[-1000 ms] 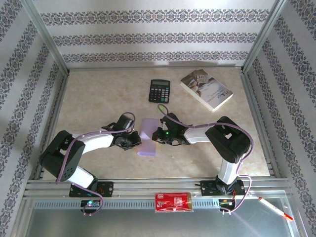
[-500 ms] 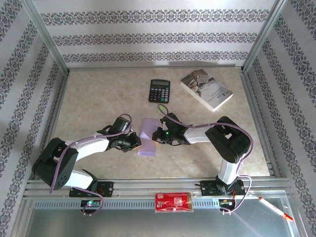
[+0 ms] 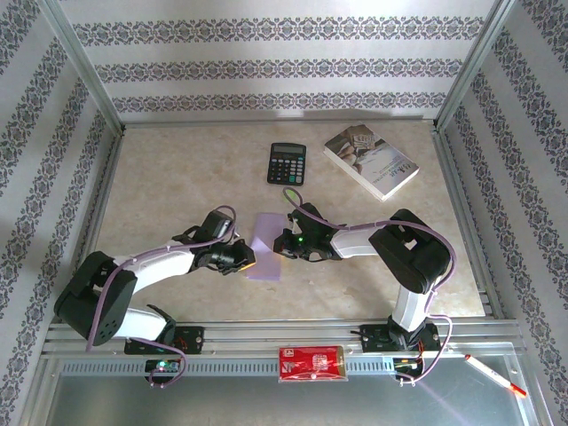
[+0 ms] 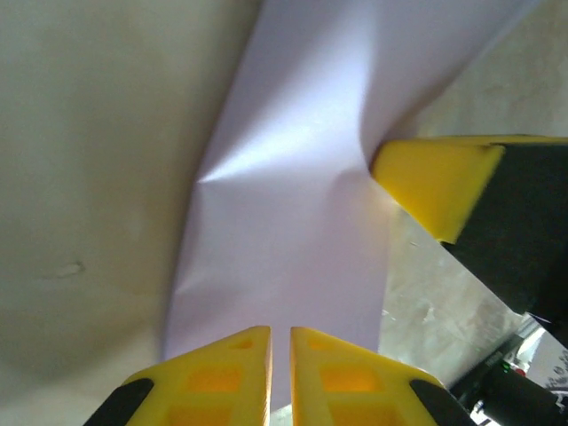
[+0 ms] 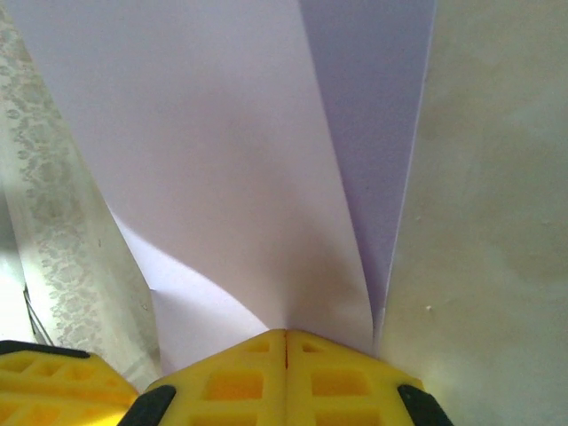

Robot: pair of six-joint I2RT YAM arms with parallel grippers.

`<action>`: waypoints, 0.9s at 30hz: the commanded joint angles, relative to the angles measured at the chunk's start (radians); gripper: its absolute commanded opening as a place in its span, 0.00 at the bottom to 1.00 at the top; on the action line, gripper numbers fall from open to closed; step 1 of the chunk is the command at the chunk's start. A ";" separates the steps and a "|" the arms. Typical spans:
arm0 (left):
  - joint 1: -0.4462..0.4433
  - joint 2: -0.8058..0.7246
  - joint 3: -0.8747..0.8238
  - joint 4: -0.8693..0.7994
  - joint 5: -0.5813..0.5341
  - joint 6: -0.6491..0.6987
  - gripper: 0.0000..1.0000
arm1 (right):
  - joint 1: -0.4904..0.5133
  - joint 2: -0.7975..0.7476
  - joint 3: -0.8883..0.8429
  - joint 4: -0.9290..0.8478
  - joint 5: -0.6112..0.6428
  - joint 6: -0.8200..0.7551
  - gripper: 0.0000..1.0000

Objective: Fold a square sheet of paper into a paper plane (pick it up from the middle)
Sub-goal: First fold in half a square sheet of paper at the center of the table.

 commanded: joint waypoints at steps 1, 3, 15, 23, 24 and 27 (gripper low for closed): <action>-0.015 0.005 -0.030 -0.004 0.022 -0.024 0.13 | 0.002 0.062 -0.060 -0.232 0.110 -0.029 0.00; -0.014 0.015 -0.038 -0.039 -0.013 -0.016 0.12 | 0.002 0.061 -0.062 -0.232 0.111 -0.028 0.00; -0.004 -0.029 -0.099 0.068 0.024 -0.047 0.16 | 0.003 0.052 -0.070 -0.234 0.114 -0.033 0.00; -0.002 -0.026 -0.112 -0.017 -0.029 -0.035 0.14 | 0.004 0.058 -0.068 -0.226 0.114 -0.030 0.00; -0.001 -0.014 -0.116 -0.018 -0.030 -0.034 0.14 | 0.002 0.058 -0.070 -0.227 0.115 -0.031 0.00; 0.000 0.006 -0.105 -0.058 -0.048 -0.015 0.13 | 0.002 0.055 -0.072 -0.230 0.116 -0.032 0.00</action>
